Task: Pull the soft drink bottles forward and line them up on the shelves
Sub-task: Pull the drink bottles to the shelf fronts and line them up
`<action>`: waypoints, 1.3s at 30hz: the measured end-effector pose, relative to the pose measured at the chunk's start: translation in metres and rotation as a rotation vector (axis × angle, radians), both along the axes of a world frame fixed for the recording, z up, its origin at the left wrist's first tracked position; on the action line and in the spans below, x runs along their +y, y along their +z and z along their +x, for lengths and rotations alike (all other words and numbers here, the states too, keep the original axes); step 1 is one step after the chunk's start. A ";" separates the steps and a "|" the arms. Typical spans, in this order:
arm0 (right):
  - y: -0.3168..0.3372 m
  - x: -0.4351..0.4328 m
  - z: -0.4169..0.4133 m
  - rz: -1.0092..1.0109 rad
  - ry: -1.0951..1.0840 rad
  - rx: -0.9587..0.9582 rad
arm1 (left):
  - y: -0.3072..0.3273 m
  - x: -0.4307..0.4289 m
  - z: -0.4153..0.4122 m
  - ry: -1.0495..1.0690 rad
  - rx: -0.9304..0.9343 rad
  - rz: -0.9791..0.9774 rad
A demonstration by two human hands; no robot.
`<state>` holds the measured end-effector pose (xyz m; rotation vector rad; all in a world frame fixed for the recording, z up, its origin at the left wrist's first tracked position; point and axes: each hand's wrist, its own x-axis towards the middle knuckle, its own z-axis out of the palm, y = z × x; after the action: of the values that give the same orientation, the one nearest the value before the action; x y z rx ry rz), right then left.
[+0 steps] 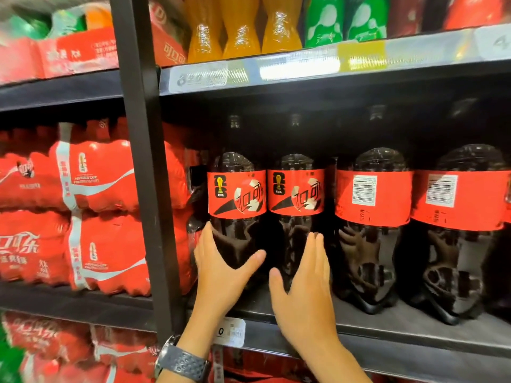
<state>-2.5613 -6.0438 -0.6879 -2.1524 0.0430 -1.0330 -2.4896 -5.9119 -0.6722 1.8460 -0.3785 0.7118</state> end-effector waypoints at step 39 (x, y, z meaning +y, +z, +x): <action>0.012 -0.051 -0.034 0.072 0.198 0.183 | 0.003 -0.058 -0.062 -0.281 0.194 -0.013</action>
<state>-2.5950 -6.0953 -0.6762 -2.1307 -0.0454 -0.7097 -2.5514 -5.9696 -0.6690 1.7852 -0.4921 0.3400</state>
